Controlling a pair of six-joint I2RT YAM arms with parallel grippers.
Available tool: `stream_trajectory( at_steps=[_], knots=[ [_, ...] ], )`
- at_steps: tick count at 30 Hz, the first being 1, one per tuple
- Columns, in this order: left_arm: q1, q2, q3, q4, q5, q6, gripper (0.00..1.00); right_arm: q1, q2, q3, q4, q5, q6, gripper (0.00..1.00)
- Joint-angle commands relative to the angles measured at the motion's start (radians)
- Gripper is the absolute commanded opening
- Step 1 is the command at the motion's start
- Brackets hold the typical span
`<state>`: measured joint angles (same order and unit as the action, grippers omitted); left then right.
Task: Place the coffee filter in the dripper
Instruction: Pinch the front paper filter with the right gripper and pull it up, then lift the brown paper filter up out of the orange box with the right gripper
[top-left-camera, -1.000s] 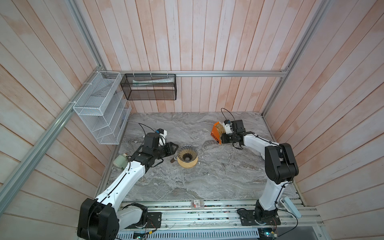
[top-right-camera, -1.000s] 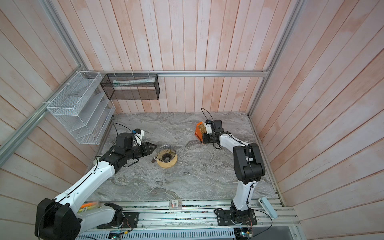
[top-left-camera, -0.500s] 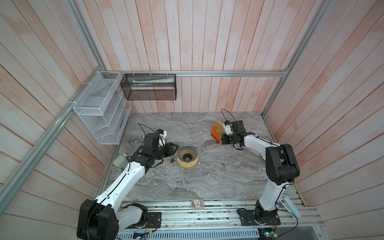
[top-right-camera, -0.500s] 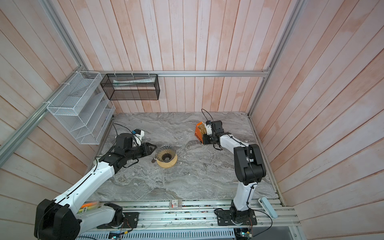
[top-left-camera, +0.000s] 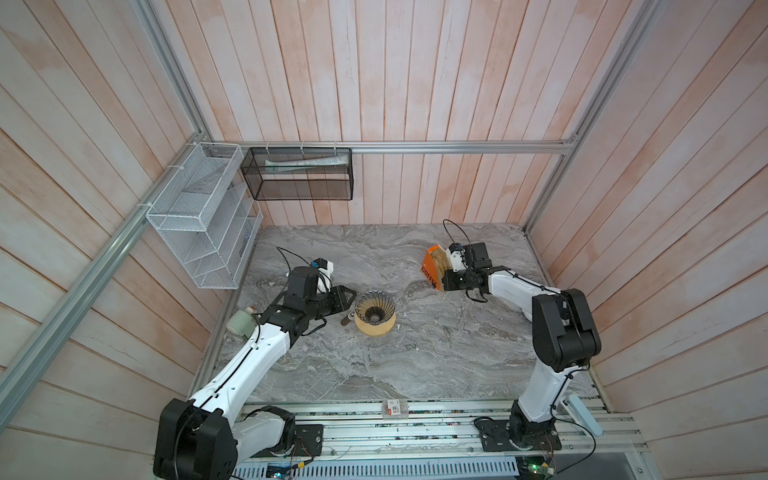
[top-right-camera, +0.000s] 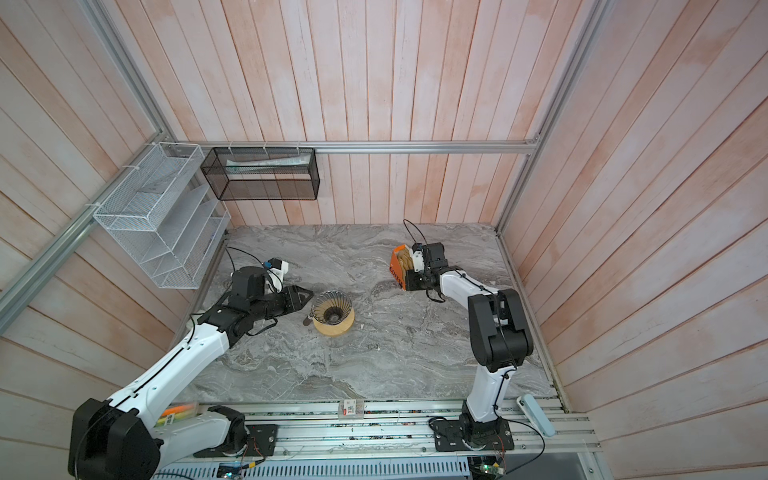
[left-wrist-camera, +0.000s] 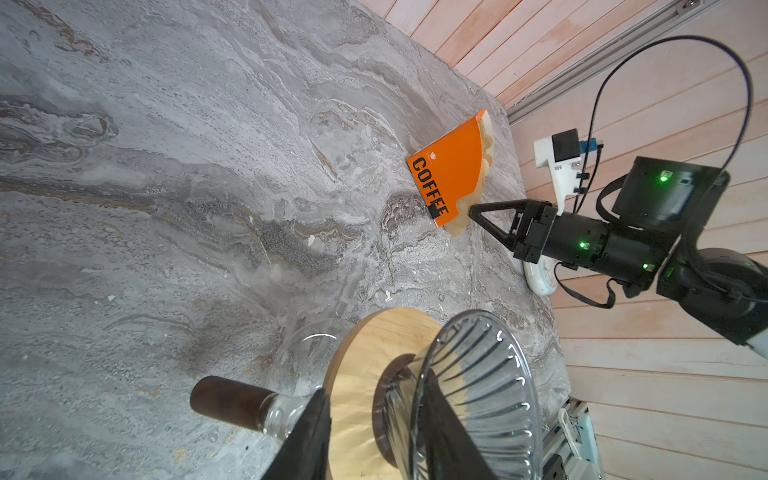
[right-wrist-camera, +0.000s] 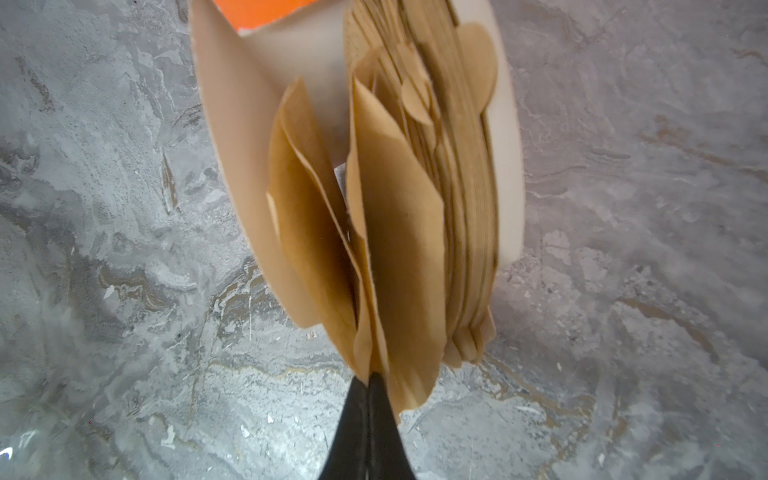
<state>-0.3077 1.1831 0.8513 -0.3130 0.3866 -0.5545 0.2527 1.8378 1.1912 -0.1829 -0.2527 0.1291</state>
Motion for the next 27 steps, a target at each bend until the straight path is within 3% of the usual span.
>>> stream_trajectory(
  at_steps=[1,8,13,27],
  knots=[
    [0.005,-0.019,-0.02,0.027,0.012,-0.004,0.4,0.004,-0.032,-0.015,-0.018,-0.015,0.012,0.0],
    [0.005,-0.021,-0.021,0.028,0.012,-0.004,0.4,0.005,-0.035,-0.017,-0.022,-0.011,0.011,0.0],
    [0.005,-0.02,-0.024,0.029,0.012,-0.005,0.4,0.005,-0.038,-0.005,-0.023,-0.01,0.01,0.14],
    [0.006,-0.021,-0.029,0.031,0.011,-0.004,0.4,0.01,-0.049,0.036,-0.033,-0.008,0.003,0.21]
  ],
)
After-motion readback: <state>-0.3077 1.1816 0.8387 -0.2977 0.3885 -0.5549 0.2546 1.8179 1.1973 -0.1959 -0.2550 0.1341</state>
